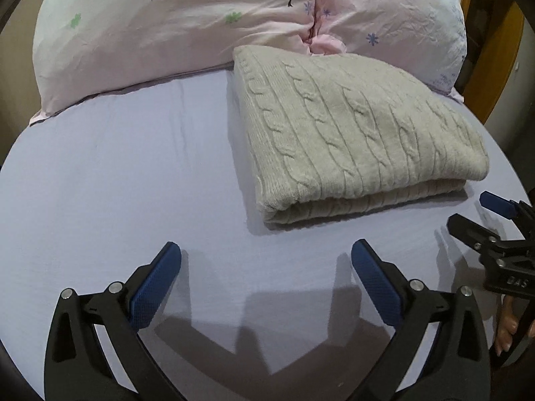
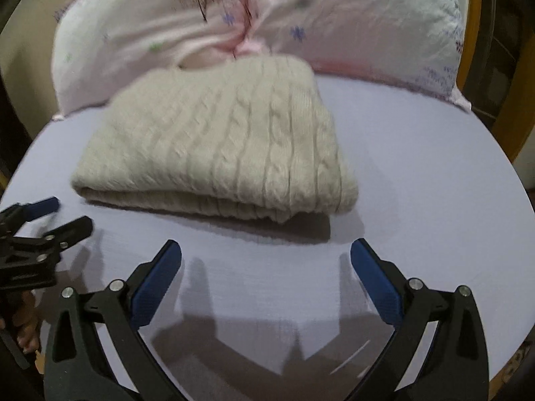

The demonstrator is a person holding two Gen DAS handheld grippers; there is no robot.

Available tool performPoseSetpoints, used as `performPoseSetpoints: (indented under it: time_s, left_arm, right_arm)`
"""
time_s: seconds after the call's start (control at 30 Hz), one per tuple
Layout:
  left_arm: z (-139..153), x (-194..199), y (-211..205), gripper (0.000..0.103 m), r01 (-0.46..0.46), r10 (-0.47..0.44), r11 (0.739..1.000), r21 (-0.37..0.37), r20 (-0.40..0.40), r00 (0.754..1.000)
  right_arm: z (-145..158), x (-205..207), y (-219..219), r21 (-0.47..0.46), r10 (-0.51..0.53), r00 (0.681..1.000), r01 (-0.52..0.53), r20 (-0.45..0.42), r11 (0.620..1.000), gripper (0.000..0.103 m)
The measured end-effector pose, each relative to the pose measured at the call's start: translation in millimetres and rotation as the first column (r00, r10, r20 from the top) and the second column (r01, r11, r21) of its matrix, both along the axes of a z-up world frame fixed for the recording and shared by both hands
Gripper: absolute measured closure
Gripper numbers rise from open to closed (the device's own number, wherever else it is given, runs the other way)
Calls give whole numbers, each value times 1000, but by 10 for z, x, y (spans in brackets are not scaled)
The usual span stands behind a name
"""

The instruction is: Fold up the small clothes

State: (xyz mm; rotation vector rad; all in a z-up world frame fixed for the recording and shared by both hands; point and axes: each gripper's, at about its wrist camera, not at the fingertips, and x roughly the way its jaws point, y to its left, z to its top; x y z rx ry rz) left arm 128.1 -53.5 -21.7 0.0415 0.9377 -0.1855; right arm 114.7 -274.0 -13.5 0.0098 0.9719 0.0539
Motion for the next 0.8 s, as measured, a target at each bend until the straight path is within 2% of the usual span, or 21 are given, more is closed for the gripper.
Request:
performPoseSetpoints:
  time_s: [0.1, 0.8]
  left_arm:
    - [-17, -17, -72, 1, 4, -4, 998, 58, -4, 1000]
    - [-11, -27, -71, 1, 3, -3, 999, 54, -4, 1000]
  right_arm:
    - [-23, 10, 32, -31, -1, 1000, 0, -10, 1000, 2]
    - [-7, 18, 41, -33, -1, 1000, 0, -9, 999, 2]
